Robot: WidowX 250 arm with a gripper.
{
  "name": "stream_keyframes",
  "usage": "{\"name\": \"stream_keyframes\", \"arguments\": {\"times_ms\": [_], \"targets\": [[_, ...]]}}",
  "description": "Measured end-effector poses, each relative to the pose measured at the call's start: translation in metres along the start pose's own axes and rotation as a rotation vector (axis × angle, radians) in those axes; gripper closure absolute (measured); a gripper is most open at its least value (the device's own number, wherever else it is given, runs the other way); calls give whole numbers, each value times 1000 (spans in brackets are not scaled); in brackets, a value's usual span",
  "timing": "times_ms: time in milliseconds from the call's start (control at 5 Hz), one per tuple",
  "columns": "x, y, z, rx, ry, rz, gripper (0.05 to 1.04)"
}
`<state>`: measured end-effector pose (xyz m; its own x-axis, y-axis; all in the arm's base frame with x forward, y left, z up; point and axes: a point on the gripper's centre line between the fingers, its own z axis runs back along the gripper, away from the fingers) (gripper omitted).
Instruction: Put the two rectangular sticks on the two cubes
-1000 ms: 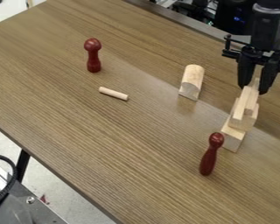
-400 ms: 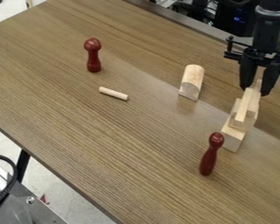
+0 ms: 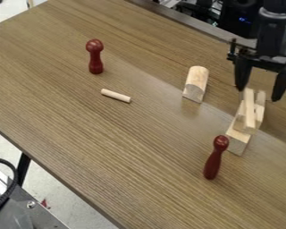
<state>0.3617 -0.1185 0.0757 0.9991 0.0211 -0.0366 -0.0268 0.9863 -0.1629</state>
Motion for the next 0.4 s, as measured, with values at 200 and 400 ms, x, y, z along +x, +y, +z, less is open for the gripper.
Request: {"name": "stream_keyframes", "arguments": {"times_ms": [200,400], "targets": [[-7,1,-8,7,23,2,86],[-12,-1,10,-11,-17,-7,86]]}}
